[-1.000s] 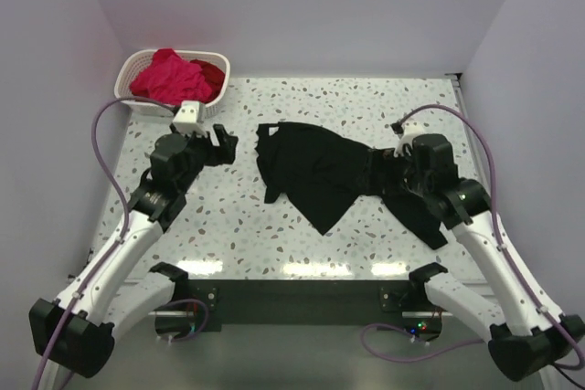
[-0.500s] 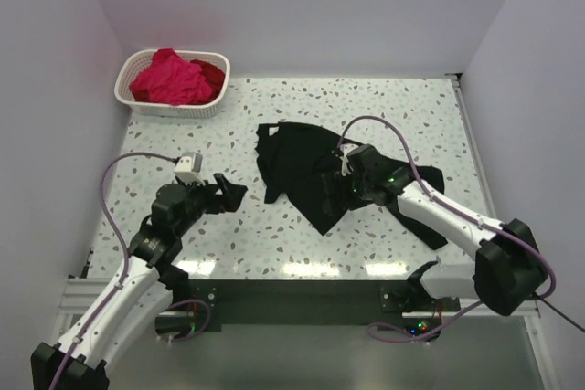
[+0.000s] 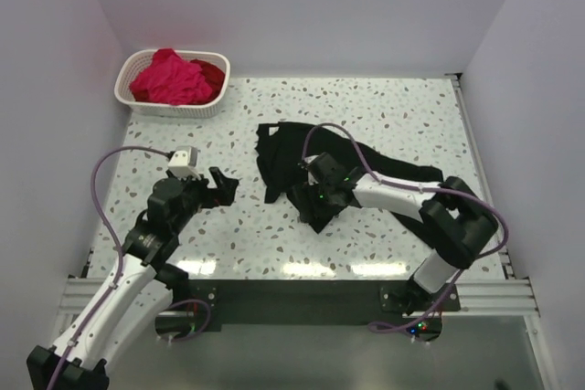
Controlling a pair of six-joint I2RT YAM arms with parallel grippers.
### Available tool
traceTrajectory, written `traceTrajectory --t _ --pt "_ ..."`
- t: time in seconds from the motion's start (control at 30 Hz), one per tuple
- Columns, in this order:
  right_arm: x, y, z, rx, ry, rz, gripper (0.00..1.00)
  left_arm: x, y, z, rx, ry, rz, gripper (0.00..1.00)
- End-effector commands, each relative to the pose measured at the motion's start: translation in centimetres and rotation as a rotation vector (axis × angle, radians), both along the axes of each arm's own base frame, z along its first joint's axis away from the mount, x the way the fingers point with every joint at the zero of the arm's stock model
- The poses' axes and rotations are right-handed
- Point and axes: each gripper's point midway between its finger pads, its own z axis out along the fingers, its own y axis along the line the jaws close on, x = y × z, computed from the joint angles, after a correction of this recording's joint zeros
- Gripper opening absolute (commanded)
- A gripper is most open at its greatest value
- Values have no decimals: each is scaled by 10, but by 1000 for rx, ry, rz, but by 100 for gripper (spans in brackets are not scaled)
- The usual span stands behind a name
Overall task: Fold and stack the t-shirts
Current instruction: Flatten the tshirt out
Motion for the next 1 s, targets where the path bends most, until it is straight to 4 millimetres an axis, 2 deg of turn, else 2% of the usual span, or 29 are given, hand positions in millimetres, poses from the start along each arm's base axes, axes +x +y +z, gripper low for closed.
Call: traceTrajectory --t 0.0,0.07,0.1,0.13,0.17,0.2,0.23,0.3,0.33,0.37,0.4,0.5,0.53,0.6,0.63,0.67,0.7,0.73,0.77,0.8,0.83,0.87,0.9,0.93,0.97 --pt "-8 44 -13 34 41 39 82 4 9 21 18 -57 45 95" --pt "-14 74 -10 89 58 88 80 4 11 21 15 -59 54 94" --pt "-18 83 -23 81 90 94 79 4 12 22 12 -65 60 94" --pt "-16 107 -14 127 77 113 79 4 13 22 14 -66 66 93" --pt "-16 118 -15 136 78 122 77 4 14 23 12 -65 70 93" --pt "-16 126 -24 122 90 123 77 4 14 23 13 -66 74 93" --pt "-10 150 -12 156 66 143 77 4 15 23 13 -64 79 93" --pt "-5 170 -3 186 48 156 77 4 15 23 11 -60 82 92" --pt "4 188 9 219 21 165 77 4 15 22 11 -56 81 92" --pt "8 194 15 234 8 168 78 4 15 21 10 -51 83 91" --pt "17 203 30 249 -21 166 78 4 15 20 9 -46 86 91" --pt "25 200 56 243 -89 174 79 4 14 13 10 -20 82 91" --pt "30 189 74 232 -142 151 79 3 12 11 4 -10 77 90" --pt "34 170 86 204 -190 134 79 2 2 3 -12 22 29 89" --pt "33 149 82 166 -186 112 79 1 -2 -1 -23 42 15 88" --pt "38 133 101 165 -236 73 79 1 -7 -3 -50 54 3 87" --pt "40 118 107 152 -254 45 79 -1 -14 -16 -56 97 -31 87" --pt "41 87 93 88 -235 1 79 -1 -17 -20 -69 119 -31 85" --pt "45 65 111 83 -287 -50 79 -1 -17 -32 -57 162 -29 83" --pt "46 48 112 65 -293 -83 79 -1 -19 -37 -50 183 -34 83" --pt "44 14 95 -6 -266 -133 79 0 -19 -42 -44 205 -31 79" --pt "45 -4 99 -28 -285 -175 79 -1 -20 -52 -30 251 -30 77" --pt "47 -26 112 -23 -321 -229 78 -1 -22 -55 -26 270 -36 76" --pt "37 -48 104 -73 -309 -253 78 -1 -23 -60 -19 295 -37 73" --pt "37 -65 107 -109 -339 -292 78 -2 -26 -69 2 343 -44 73"
